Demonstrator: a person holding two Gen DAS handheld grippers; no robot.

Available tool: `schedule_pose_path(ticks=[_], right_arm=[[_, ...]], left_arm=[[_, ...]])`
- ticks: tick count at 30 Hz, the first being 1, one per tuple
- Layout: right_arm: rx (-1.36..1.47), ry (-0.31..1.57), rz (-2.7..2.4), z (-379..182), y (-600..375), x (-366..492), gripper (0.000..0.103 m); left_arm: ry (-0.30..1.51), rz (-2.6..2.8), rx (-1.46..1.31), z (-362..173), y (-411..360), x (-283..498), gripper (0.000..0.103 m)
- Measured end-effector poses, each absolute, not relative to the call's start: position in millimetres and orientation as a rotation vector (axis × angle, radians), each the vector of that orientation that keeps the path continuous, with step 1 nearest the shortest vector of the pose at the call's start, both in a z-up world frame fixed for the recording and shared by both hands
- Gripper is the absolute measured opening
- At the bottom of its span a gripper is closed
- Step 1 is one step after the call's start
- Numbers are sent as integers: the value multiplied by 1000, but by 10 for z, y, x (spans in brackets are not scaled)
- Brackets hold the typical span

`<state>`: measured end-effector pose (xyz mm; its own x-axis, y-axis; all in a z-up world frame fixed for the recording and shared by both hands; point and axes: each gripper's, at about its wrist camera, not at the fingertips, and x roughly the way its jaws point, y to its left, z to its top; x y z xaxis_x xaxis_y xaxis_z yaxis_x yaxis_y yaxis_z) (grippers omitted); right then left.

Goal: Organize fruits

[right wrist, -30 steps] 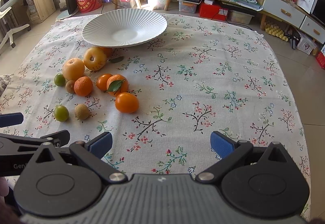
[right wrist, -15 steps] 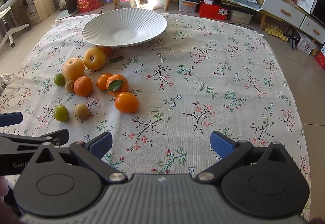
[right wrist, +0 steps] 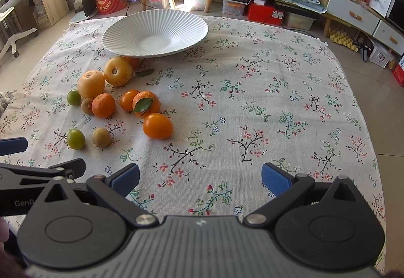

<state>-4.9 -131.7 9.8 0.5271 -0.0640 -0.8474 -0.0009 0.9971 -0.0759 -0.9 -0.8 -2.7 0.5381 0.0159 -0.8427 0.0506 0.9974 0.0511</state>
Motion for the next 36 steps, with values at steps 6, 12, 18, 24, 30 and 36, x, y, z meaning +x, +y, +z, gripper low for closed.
schedule_pose_path(ticks=[6, 12, 18, 24, 30, 36], right_arm=[[-63, 1017, -36, 87, -1328, -54, 103], [-64, 1016, -42, 87, -1327, -49, 103], [-67, 997, -73, 118, -1335, -21, 103], [-51, 998, -53, 169, -1371, 52, 103], [-25, 1033, -8, 228, -1392, 210, 103], [6, 1000, 55, 334, -1389, 397, 103]], left_arm=[[1002, -21, 73, -28, -6, -10, 80], [999, -22, 71, -8, 1, 3, 80], [987, -12, 83, 38, -1, 73, 80], [959, -13, 121, 123, 23, 225, 80], [926, -43, 202, 174, 67, 401, 80], [925, -34, 201, 183, 254, 659, 80]])
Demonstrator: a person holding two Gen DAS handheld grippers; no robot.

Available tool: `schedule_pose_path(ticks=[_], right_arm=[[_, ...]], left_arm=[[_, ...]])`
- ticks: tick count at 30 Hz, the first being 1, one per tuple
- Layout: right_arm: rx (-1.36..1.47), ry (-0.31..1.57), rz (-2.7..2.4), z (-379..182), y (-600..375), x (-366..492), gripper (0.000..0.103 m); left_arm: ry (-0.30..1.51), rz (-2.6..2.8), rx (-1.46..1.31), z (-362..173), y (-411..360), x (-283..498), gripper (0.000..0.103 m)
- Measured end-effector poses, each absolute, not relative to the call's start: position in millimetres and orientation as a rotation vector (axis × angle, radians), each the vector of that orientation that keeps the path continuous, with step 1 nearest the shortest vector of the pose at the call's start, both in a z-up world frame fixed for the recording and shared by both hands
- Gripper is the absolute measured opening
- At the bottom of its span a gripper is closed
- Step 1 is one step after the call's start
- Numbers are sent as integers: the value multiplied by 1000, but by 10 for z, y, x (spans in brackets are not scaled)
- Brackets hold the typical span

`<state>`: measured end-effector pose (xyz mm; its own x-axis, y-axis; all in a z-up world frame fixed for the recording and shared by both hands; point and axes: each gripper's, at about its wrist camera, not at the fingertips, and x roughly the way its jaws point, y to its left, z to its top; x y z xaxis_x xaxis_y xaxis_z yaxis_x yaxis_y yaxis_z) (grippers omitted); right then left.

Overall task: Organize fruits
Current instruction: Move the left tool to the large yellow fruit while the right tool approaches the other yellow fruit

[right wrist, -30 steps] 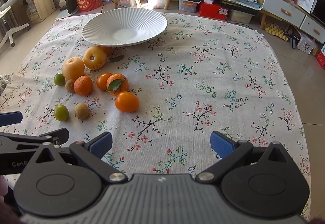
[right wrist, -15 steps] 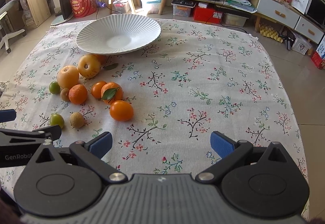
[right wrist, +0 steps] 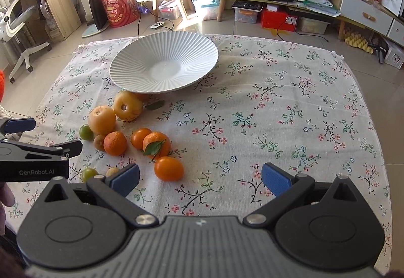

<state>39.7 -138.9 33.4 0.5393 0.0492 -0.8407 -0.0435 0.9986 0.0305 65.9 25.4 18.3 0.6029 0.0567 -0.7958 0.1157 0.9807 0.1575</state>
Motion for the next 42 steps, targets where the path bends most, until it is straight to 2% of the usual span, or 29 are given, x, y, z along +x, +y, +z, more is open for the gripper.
schedule_pose_path(ticks=[8, 10, 13, 15, 21, 36, 42], right_arm=[[23, 1028, 106, 241, -1253, 718, 103], [58, 1033, 132, 174, -1227, 774, 100], [111, 1043, 174, 115, -1181, 876, 97], [161, 1046, 201, 99, -1145, 963, 96], [288, 1052, 220, 22, -1063, 1180, 96], [473, 1057, 225, -276, -967, 1484, 80], [483, 1063, 212, -351, -909, 1519, 73]], left_arm=[[924, -22, 152, 77, 469, 914, 80], [929, -50, 134, 59, 514, 962, 79], [936, -98, 105, 32, 591, 1050, 73], [948, -122, 93, 6, 642, 1120, 64], [957, -199, 47, -51, 773, 1252, 47], [995, -320, -7, -194, 672, 1361, 26], [1004, -313, -1, -230, 610, 1367, 23]])
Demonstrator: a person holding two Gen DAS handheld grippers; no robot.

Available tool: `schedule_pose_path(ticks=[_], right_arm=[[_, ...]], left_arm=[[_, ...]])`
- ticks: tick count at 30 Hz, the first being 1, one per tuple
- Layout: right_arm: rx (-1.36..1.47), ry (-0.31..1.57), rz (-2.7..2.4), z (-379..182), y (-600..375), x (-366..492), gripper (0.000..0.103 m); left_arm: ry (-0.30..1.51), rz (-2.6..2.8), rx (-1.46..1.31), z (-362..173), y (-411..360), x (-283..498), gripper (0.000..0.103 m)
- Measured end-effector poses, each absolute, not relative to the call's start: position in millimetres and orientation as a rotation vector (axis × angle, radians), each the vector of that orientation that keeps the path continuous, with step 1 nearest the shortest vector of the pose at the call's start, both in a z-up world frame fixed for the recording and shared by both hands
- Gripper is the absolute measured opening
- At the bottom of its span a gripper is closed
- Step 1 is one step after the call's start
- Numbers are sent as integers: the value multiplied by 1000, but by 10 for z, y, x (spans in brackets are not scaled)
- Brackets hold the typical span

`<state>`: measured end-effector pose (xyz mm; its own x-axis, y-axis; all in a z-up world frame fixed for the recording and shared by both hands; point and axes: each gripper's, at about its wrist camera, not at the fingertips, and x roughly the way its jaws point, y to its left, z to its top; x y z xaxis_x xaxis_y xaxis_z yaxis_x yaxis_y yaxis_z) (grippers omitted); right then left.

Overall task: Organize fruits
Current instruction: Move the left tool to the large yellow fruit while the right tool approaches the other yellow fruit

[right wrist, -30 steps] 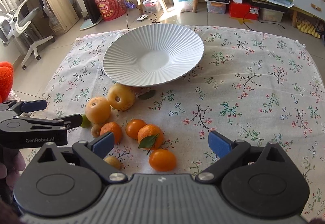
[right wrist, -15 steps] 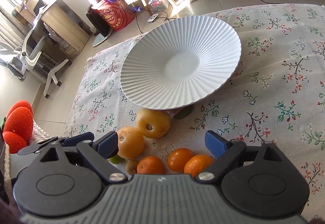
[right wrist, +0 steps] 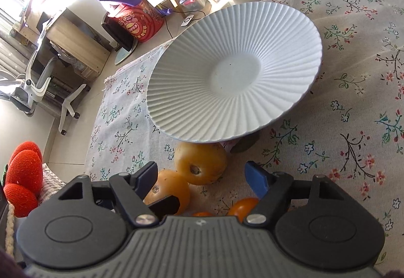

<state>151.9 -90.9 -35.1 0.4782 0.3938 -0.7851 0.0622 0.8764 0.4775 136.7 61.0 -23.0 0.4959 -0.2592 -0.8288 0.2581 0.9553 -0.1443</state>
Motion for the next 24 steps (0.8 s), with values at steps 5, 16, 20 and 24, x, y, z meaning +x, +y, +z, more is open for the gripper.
schedule_pose_path(ticks=[5, 16, 20, 24], right_arm=[[513, 1063, 209, -386, -914, 1529, 68], [500, 1071, 205, -426, -883, 1528, 49], [482, 1070, 204, -396, -906, 1516, 46], [453, 1071, 192, -377, -894, 1497, 45]], left_arm=[[1005, -308, 12, -250, 584, 1368, 23], [1010, -306, 33, -283, 537, 1370, 22], [1007, -303, 40, -282, 522, 1372, 21], [1010, -295, 38, -277, 513, 1375, 20]])
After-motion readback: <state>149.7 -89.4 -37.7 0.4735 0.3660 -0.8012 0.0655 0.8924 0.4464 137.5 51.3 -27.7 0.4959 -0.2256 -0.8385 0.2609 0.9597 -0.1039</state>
